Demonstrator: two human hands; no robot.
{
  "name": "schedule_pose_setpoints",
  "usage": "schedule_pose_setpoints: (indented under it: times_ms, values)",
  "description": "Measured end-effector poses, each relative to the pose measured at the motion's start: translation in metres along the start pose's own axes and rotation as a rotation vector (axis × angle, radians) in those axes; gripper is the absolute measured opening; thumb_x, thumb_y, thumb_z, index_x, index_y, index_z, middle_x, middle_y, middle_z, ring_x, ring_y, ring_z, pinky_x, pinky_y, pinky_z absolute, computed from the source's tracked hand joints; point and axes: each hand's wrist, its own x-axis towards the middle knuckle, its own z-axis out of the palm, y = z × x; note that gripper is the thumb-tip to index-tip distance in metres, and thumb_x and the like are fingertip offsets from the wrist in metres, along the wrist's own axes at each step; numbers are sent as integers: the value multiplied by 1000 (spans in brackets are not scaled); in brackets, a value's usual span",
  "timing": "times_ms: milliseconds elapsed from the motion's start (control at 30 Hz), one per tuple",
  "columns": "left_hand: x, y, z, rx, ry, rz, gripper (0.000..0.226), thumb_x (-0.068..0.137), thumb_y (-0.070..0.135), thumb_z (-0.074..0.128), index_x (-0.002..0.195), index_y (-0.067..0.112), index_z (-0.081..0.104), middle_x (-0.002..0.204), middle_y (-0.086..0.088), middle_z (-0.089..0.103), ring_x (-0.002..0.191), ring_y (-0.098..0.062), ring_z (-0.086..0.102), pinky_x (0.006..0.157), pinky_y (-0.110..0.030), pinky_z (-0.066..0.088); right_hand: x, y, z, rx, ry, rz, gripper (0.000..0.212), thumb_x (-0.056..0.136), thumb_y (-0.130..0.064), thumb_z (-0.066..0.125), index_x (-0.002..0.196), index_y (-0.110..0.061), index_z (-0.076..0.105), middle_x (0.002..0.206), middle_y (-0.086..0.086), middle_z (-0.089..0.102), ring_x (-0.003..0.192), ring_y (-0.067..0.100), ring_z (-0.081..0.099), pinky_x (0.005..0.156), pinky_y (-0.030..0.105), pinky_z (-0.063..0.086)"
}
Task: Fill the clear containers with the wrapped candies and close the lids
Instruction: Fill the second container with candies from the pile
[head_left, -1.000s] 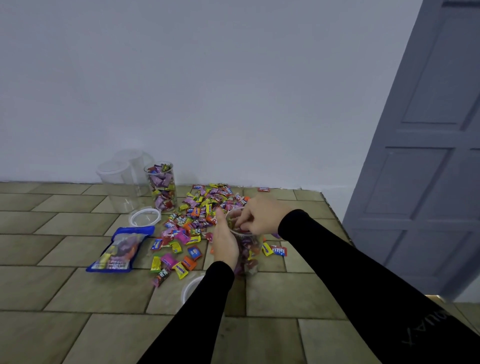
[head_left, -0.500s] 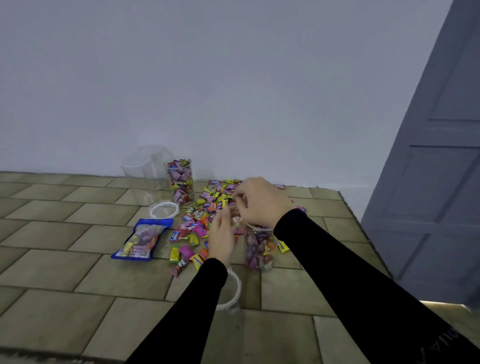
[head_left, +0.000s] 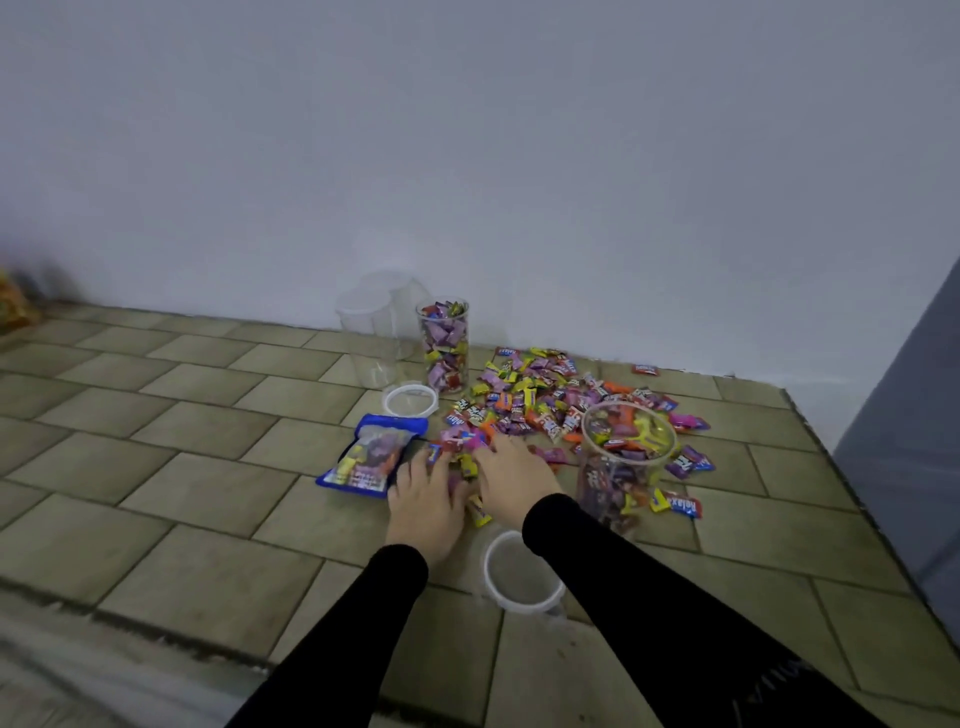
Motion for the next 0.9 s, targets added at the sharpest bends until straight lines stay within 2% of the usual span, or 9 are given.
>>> schedule_pose_setpoints:
  times_ms: [133,267,400,533,633,767,833,900]
  values:
    - [7,-11,7,104,-44,71,64,101,52,24,155,20,12,158,-6,18,140,-27,22,111,-41,22,16,0,24,-57,-13,33,50,96,-23,43,144,-19,31,142,14,31,132,33,28,97,46,38]
    - [25,-12,10,131,-65,62,64,102,49,23,155,17,9,160,-8,12,141,-28,21,111,-40,23,38,3,39,-58,13,88,54,99,-27,38,150,-25,19,155,13,17,142,32,17,106,49,30]
    - [43,-9,14,155,-61,87,65,100,50,16,155,16,8,159,-10,14,139,-28,26,109,-38,27,61,11,42,-48,94,137,45,102,-28,31,147,-26,27,151,10,25,138,30,23,104,47,30]
    - [57,-9,20,124,-60,91,70,95,54,15,153,16,16,153,-10,25,136,-27,29,108,-38,30,91,15,41,-45,135,96,39,102,-30,32,141,-23,38,149,6,31,136,27,27,103,47,32]
    - [68,-10,23,63,-28,88,75,88,59,12,147,15,28,144,-10,35,128,-26,36,103,-36,34,112,20,41,-71,102,53,40,103,-33,31,141,-21,38,149,3,31,136,26,27,104,46,31]
    - [80,-13,26,-33,30,116,49,97,40,42,137,11,42,130,-13,45,117,-28,43,97,-36,36,134,25,45,-65,4,0,44,104,-35,29,146,-23,30,155,0,22,141,24,21,112,50,22]
    - [83,-14,26,-57,34,113,44,97,35,43,134,11,44,126,-13,46,114,-28,45,93,-36,38,141,27,47,-54,-44,3,45,104,-34,29,148,-25,27,157,-1,19,143,23,18,112,52,20]
    - [85,-13,26,-57,37,108,47,95,39,32,132,12,47,121,-13,49,110,-29,48,89,-37,42,145,28,47,-44,-82,9,46,103,-30,31,149,-27,26,158,-1,17,144,24,17,112,52,20]
